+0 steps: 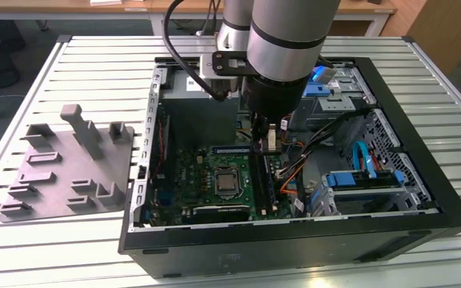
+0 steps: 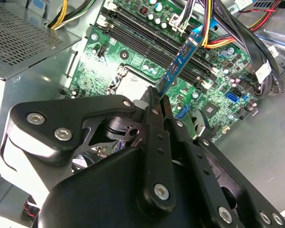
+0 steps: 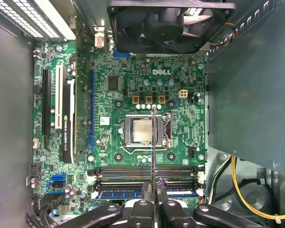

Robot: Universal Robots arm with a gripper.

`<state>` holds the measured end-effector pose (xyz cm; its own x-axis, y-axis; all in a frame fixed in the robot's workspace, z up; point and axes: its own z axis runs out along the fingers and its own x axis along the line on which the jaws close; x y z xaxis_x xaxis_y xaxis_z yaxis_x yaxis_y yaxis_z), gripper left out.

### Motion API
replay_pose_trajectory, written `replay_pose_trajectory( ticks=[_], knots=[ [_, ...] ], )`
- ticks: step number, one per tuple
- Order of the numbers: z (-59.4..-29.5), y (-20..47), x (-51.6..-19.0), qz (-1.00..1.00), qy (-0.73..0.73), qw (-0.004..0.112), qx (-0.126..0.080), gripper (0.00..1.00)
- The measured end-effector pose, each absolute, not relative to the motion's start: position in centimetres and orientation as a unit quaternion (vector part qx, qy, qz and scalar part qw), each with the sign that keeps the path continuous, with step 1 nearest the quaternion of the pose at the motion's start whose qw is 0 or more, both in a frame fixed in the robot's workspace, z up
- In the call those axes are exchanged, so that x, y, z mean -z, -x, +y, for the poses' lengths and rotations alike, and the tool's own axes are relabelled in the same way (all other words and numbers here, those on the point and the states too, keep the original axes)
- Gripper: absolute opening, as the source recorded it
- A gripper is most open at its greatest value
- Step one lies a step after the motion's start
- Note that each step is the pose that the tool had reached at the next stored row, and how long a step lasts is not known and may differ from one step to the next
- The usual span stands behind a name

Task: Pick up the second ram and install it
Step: 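Pick up the second ram and move it above second insertion slot, then insert the second ram into the second slot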

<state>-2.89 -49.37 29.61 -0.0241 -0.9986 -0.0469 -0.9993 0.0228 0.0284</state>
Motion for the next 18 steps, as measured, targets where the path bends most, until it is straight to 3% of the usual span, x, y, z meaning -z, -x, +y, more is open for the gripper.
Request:
replay_pose_trajectory(
  ticks=[18],
  knots=[
    [-49.37, 2.89, -29.61, 0.738, 0.674, 0.008, -0.026, 0.14]
  ],
)
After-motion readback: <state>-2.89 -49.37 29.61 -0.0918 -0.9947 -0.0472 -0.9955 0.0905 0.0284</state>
